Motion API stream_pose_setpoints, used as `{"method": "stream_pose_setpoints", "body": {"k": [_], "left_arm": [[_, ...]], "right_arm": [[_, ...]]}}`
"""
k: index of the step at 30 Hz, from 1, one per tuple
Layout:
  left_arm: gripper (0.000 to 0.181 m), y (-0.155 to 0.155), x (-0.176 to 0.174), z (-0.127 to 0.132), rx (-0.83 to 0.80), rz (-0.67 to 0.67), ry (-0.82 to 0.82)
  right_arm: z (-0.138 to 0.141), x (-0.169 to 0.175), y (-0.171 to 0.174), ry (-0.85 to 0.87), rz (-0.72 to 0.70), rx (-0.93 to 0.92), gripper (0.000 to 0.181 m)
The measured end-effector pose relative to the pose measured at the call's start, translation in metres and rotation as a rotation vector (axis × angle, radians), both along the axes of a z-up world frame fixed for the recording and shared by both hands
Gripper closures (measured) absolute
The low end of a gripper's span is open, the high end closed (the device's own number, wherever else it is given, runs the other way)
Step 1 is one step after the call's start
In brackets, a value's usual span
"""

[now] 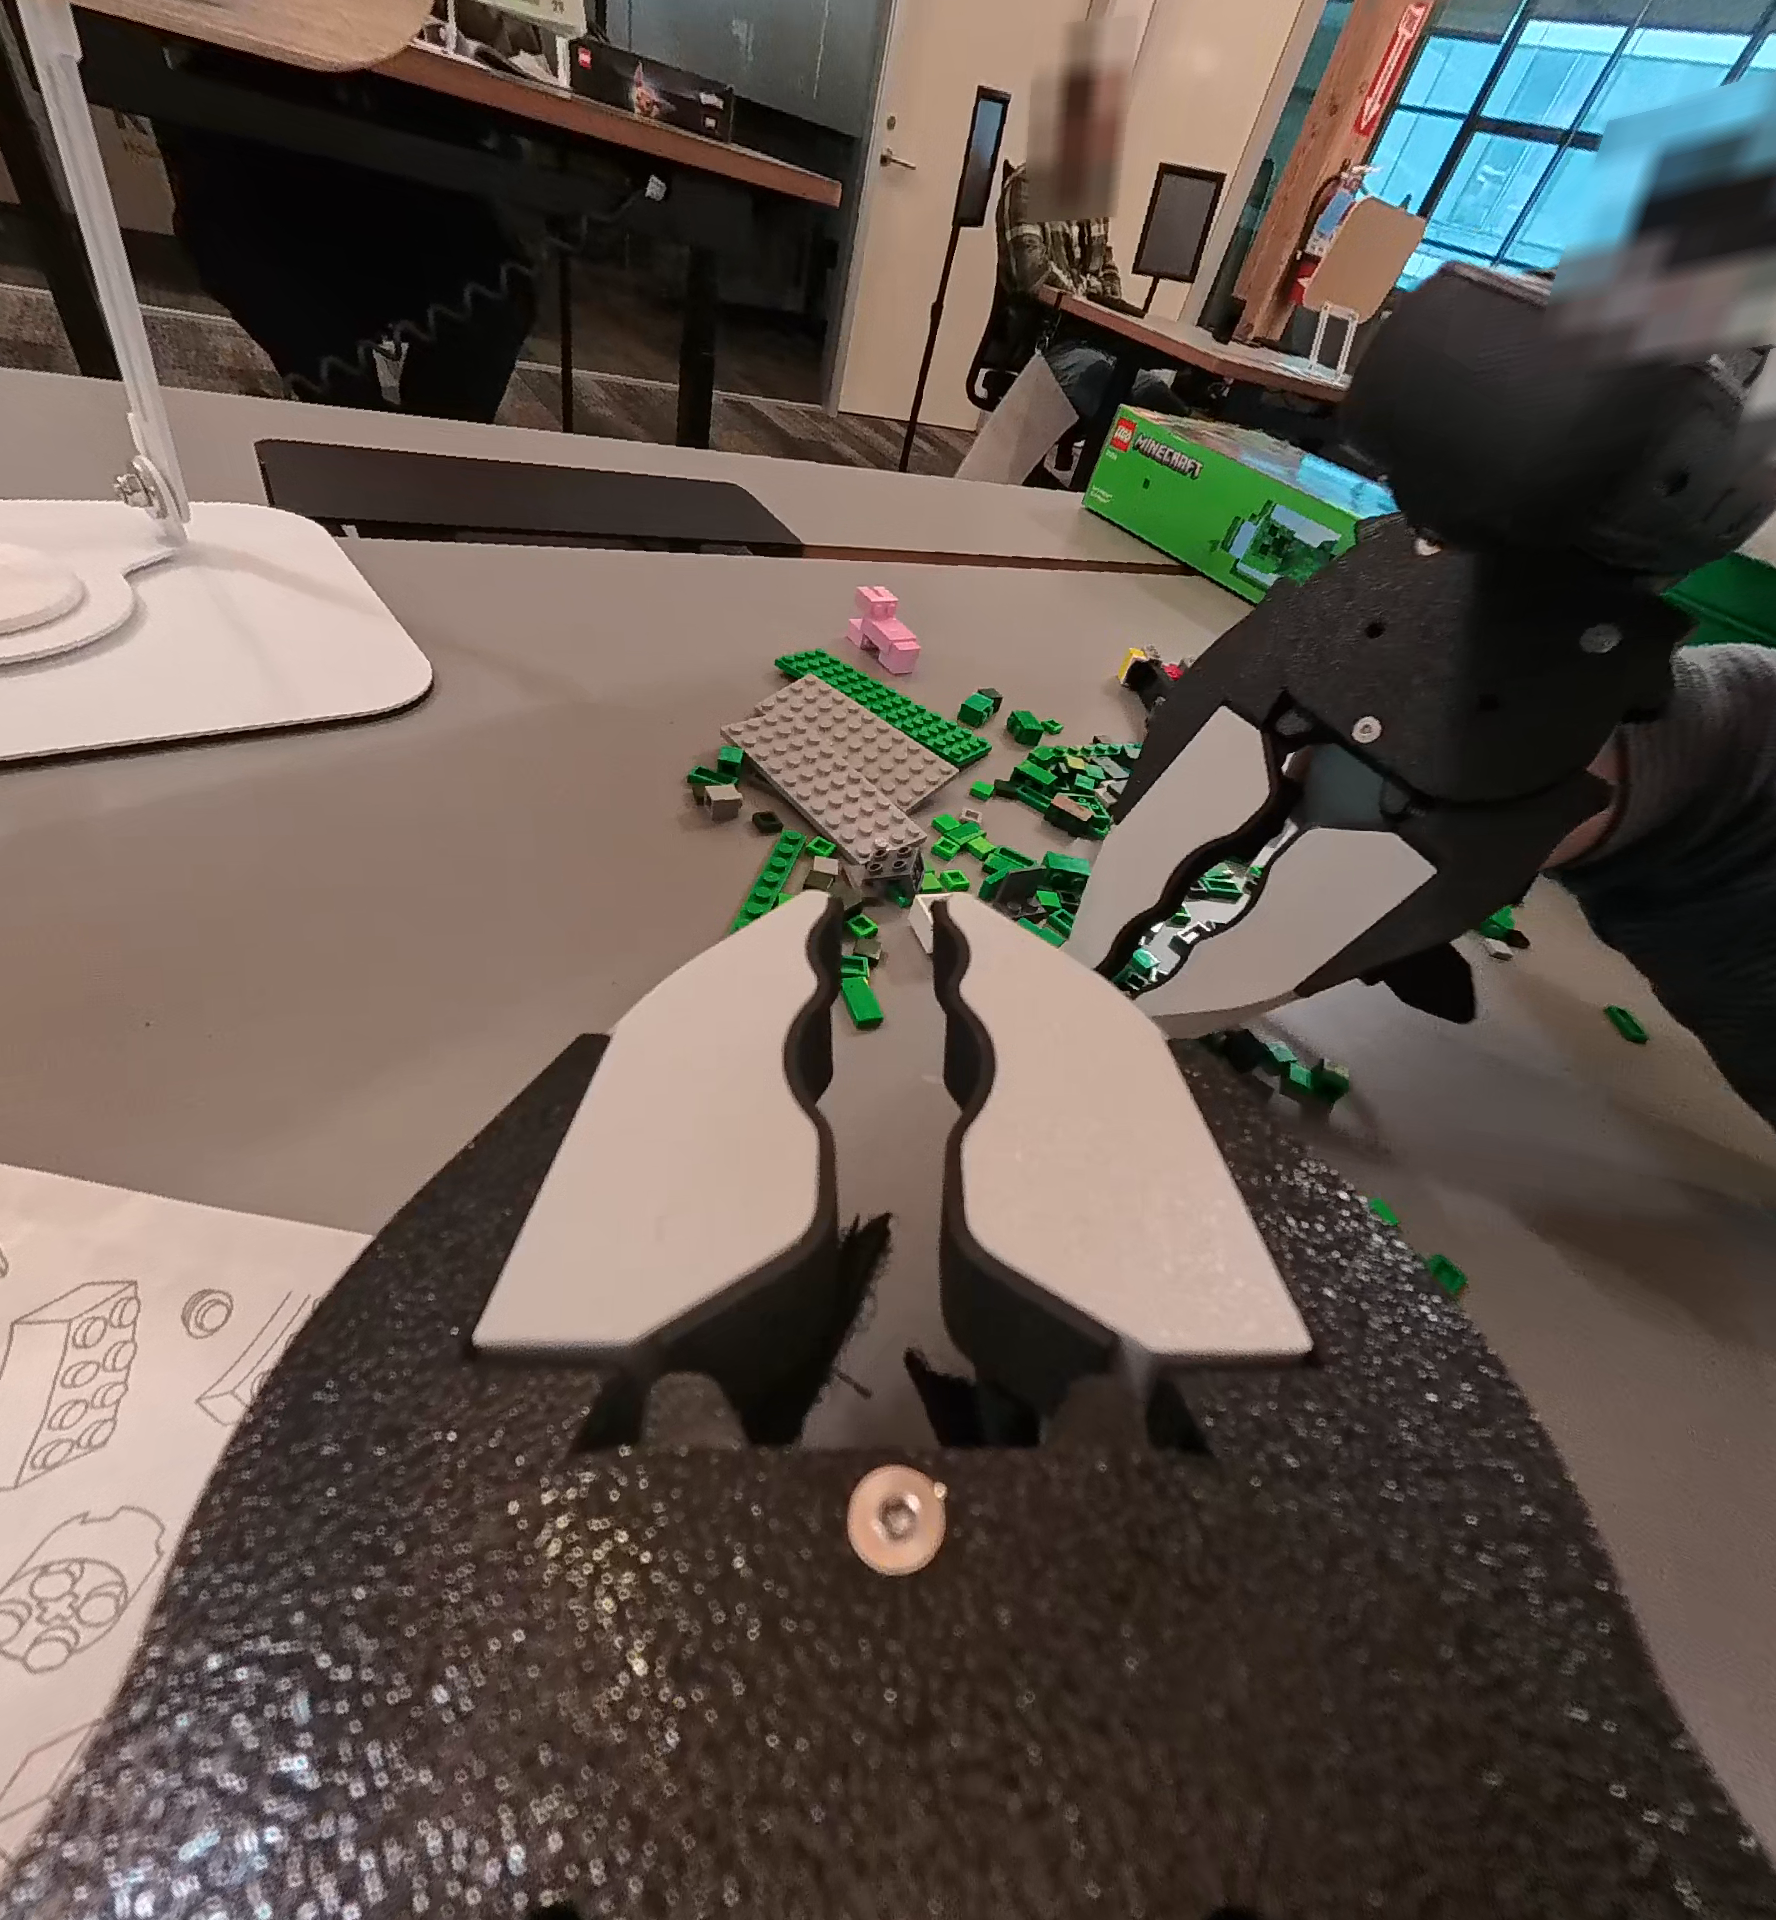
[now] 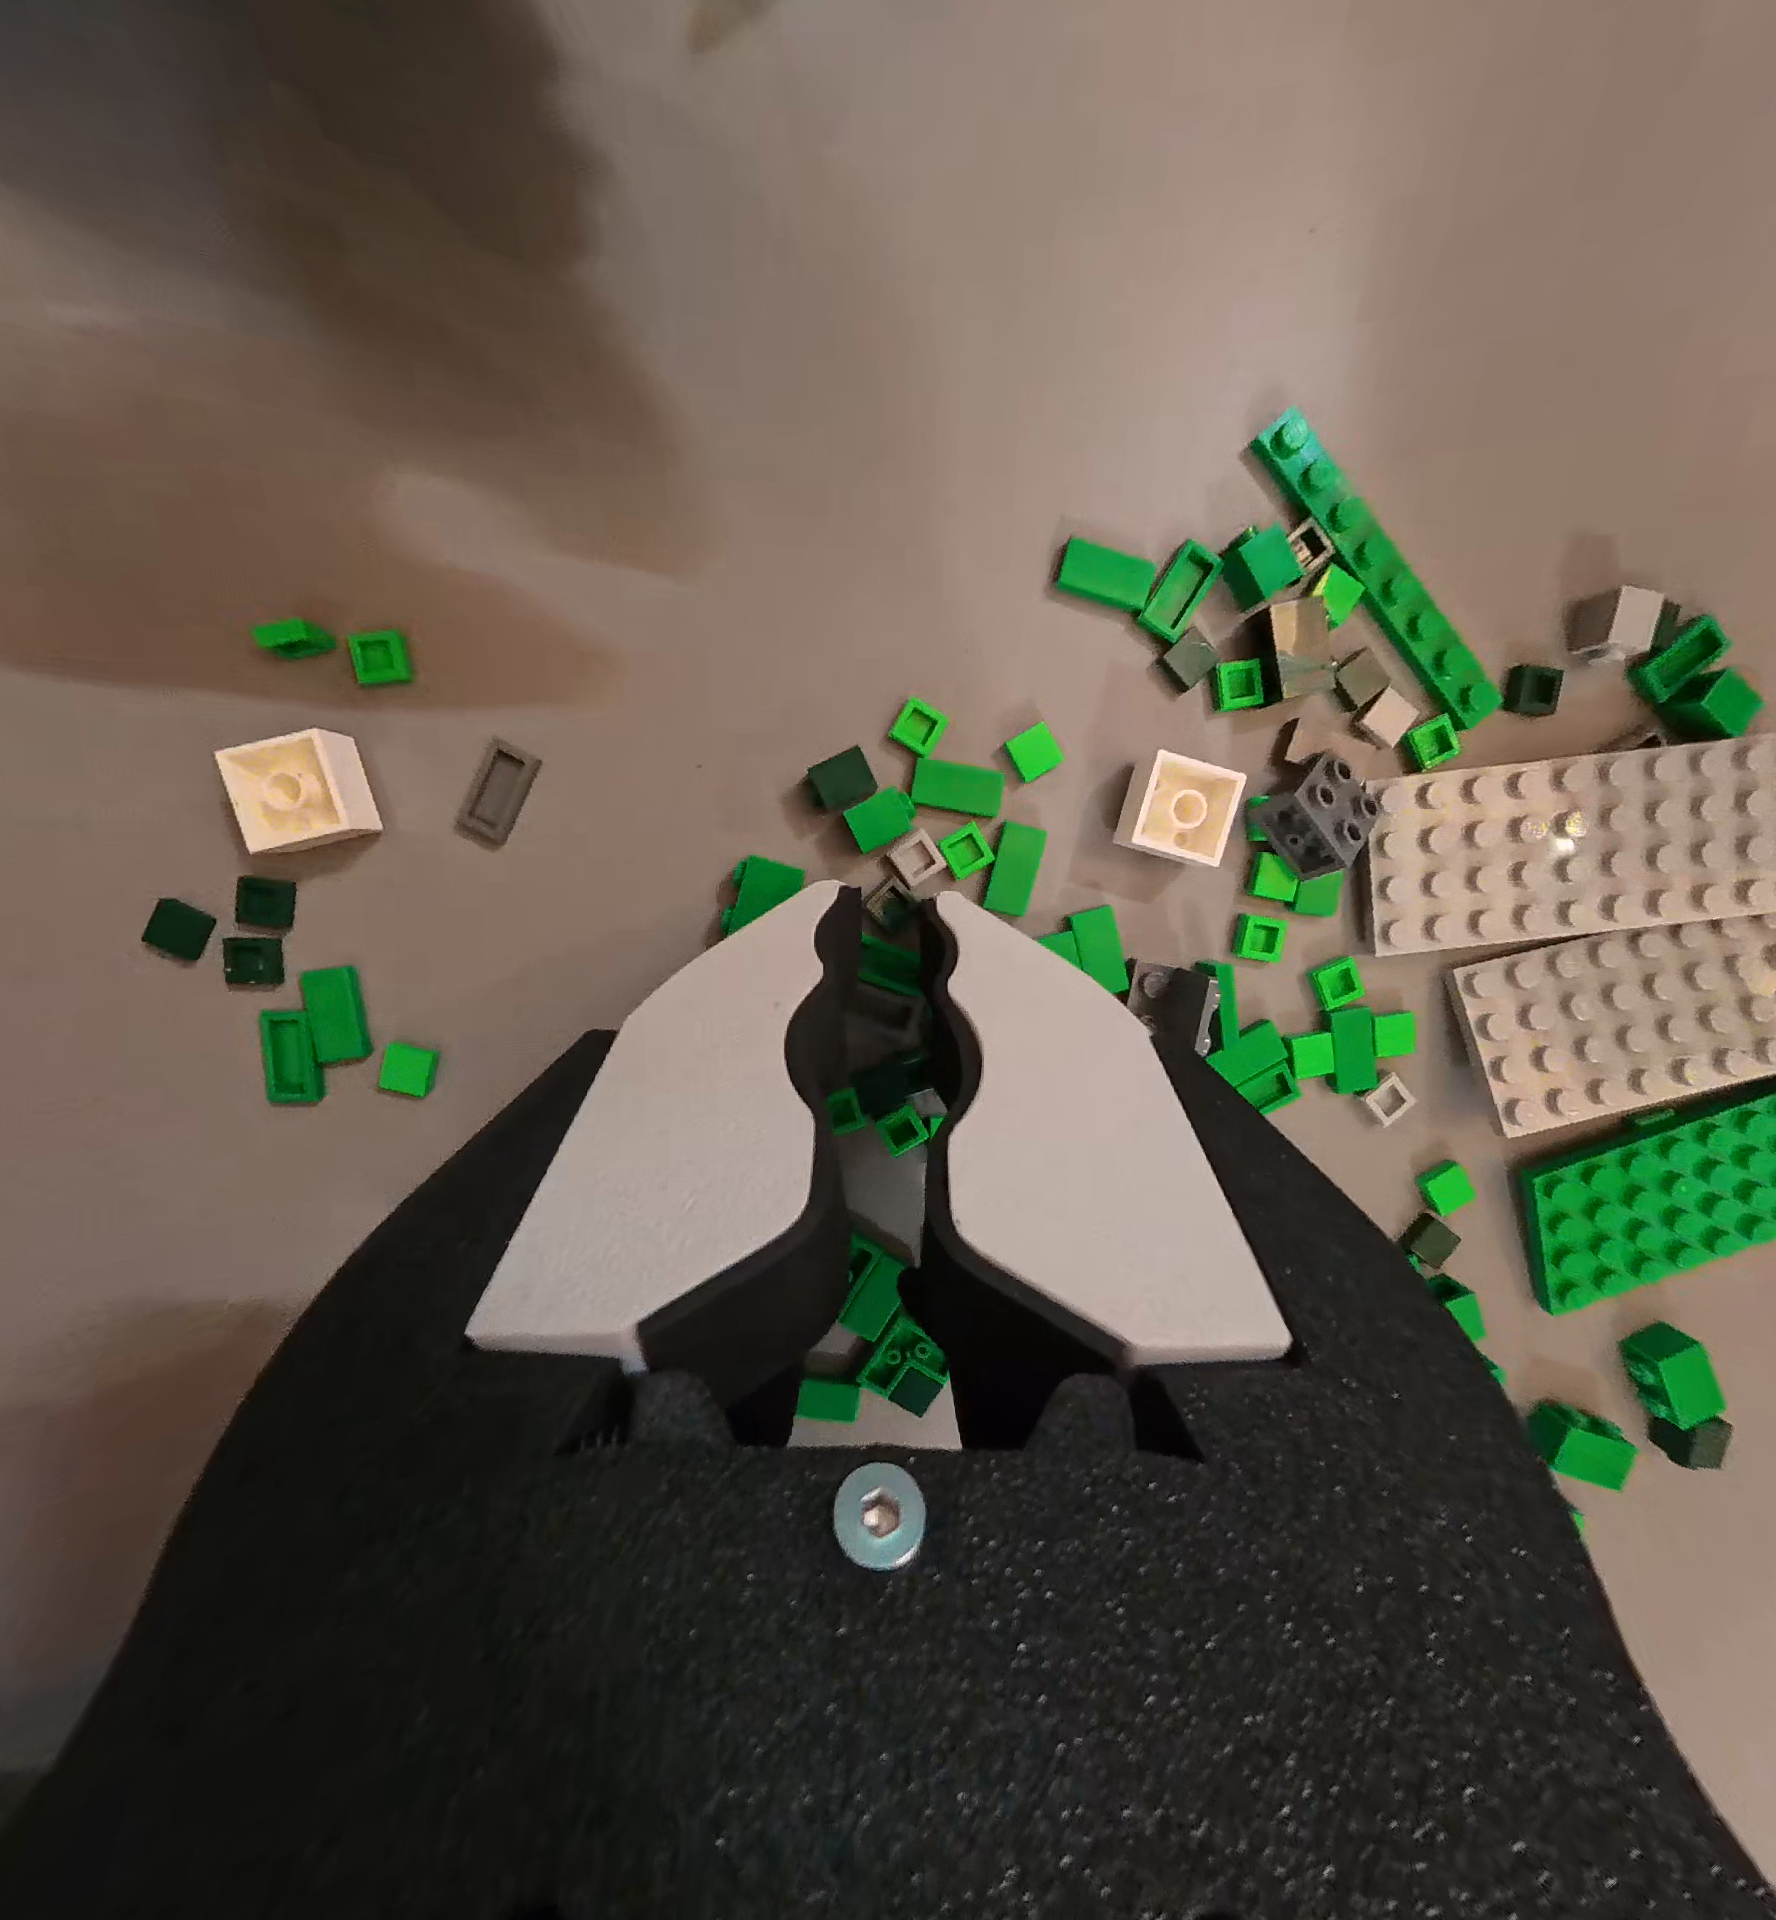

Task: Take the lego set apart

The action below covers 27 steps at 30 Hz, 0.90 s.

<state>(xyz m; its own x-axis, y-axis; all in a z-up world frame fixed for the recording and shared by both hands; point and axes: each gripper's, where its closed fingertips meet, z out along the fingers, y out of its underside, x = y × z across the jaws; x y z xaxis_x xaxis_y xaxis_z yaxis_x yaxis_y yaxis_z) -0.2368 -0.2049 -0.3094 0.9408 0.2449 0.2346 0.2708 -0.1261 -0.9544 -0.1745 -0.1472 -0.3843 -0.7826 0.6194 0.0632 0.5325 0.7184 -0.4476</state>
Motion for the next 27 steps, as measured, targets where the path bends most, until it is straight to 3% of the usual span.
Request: {"method": "stream_pose_setpoints", "body": {"k": [7,13,19,27], "left_arm": [[0.165,0.0,0.001,0.0,0.002,-0.005,-0.007],[0.165,0.0,0.0,0.0,0.004,-0.005,-0.013],[0.165,0.0,0.0,0.0,0.011,-0.004,-0.019],[0.165,0.0,0.0,0.001,0.015,-0.008,-0.028]], "right_arm": [[0.008,0.001,0.004,0.048,0.028,0.055,0.172],[0.033,0.035,-0.039,-0.033,0.184,-0.074,0.172],[0.025,0.063,-0.074,-0.152,0.33,-0.015,0.171],[0.013,0.061,-0.077,-0.164,0.329,0.049,0.171]]}}
